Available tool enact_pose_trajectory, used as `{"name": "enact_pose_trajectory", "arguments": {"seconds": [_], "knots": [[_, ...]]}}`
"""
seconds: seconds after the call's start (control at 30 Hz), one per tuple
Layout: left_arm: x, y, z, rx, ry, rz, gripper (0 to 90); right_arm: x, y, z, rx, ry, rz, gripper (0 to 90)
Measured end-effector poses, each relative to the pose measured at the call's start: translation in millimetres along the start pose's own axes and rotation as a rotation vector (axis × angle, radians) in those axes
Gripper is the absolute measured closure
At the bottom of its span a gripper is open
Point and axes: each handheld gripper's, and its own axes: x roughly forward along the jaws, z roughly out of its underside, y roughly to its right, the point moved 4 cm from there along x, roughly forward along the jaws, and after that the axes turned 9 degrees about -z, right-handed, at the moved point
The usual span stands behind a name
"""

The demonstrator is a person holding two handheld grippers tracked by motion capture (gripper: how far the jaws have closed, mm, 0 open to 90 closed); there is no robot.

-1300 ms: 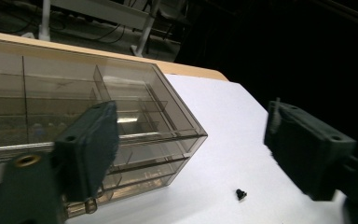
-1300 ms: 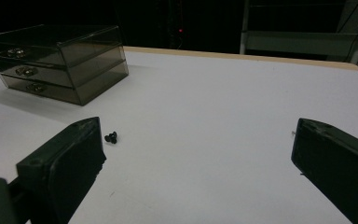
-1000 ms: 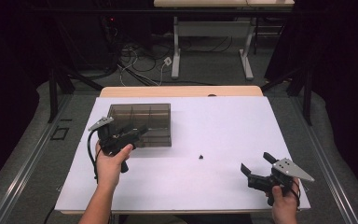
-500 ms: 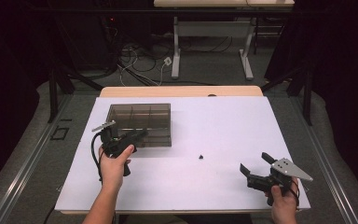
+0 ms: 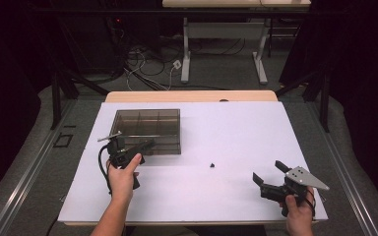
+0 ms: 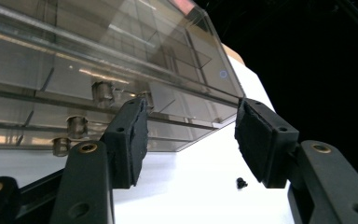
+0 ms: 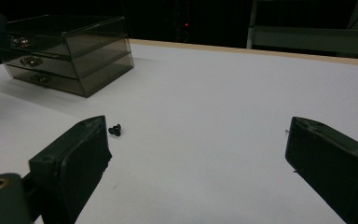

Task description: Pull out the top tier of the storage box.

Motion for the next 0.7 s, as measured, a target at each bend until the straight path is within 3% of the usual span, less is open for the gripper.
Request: {"name": "enact_pose_trajectory", "arguments": {"seconds": [0.27, 0.7], "knots": [[5.2, -5.5, 4.6, -0.012, -0.011, -0.02, 45.9, 0.0, 0.1, 0.1, -0.002, -0.001, -0.002, 5.9], [12.3, -13.2, 7.4, -0.089, -0.029, -0.018, 50.0, 0.3, 0.2, 0.4, -0.004, -0.003, -0.001, 6.1]]}}
